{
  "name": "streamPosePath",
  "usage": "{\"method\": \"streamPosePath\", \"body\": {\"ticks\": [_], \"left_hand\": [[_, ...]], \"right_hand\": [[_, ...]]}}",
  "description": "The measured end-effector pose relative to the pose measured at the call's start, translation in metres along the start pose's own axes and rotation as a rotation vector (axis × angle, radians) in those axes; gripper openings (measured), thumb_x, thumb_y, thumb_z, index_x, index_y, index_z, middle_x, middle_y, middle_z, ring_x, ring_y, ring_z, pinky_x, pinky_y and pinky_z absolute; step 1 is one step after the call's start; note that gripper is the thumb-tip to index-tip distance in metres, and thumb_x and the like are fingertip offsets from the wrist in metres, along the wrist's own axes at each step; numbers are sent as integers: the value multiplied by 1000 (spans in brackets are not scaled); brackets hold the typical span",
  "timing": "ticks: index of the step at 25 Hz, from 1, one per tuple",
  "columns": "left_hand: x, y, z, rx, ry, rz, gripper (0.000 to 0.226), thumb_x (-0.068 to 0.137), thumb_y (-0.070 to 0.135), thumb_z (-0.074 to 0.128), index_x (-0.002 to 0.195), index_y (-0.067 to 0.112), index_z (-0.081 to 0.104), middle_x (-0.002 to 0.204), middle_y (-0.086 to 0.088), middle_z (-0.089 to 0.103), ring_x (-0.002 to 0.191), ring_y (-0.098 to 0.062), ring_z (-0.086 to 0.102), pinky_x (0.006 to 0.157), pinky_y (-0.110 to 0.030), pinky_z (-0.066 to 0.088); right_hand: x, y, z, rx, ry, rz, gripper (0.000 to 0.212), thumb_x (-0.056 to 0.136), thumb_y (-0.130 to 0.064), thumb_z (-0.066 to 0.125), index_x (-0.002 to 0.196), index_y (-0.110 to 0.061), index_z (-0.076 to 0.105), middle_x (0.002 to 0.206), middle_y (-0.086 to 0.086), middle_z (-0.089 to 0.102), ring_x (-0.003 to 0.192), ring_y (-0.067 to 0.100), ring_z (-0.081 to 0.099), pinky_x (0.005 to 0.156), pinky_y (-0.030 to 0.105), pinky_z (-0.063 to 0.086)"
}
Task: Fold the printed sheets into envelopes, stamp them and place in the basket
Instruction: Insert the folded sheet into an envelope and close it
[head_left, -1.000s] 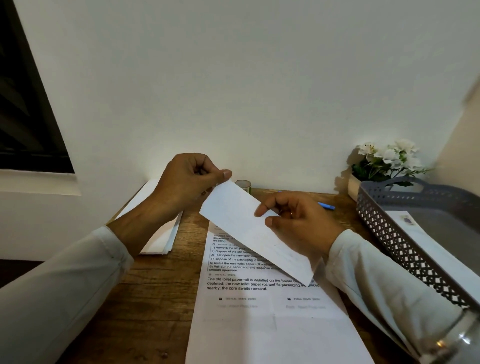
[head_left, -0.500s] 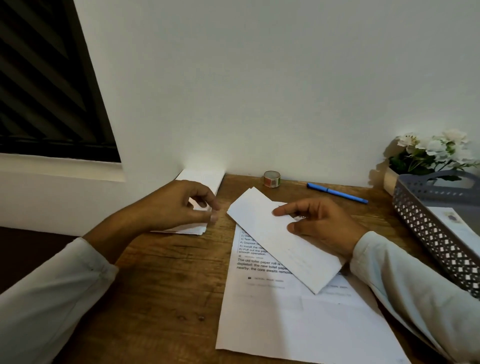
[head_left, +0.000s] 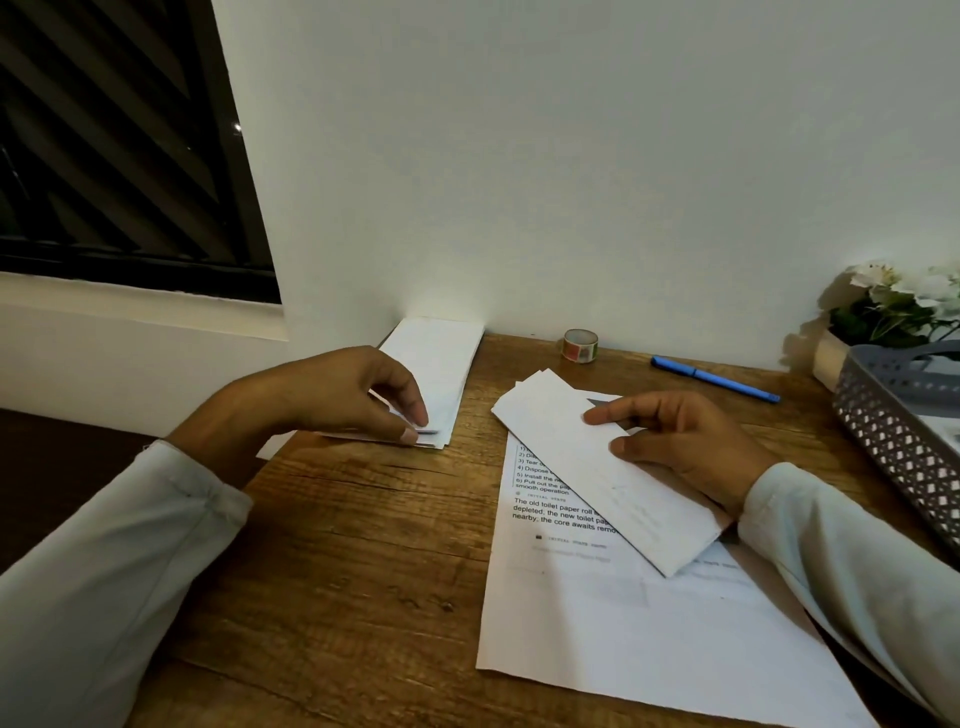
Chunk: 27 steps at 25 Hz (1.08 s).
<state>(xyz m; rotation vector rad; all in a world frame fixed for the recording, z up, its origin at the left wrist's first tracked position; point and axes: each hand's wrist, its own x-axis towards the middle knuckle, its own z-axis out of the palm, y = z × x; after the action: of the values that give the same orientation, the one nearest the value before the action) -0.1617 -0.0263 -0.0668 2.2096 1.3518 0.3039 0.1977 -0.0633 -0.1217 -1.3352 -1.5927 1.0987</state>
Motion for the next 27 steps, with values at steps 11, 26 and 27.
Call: {"method": "streamPosePath", "body": {"ticks": [11,26,27], "left_hand": [[23,33,55,219,403,223,25,101,23,51,103,42,67,114,23,63,103,-4,56,86,-20,44],[52,75,79,367,375,293,21,95,36,56,115,42,53,110,20,61,92,-6,58,69,-23,40],[54,79,78,341,365,292,15,96,37,55,110,43,54,104,21,63,87,-5,58,67,-24,41]], "right_hand": [[-1,-5,-9,138,165,-66,37,88,8,66,100,-24,81,111,15,74,88,28,71,82,39,57],[4,0,-28,199,308,-64,23,87,8,66,102,-7,76,86,15,65,75,26,60,68,28,50],[4,0,-29,202,315,-60,23,87,9,66,102,-5,76,87,16,63,75,26,58,67,28,49]]}}
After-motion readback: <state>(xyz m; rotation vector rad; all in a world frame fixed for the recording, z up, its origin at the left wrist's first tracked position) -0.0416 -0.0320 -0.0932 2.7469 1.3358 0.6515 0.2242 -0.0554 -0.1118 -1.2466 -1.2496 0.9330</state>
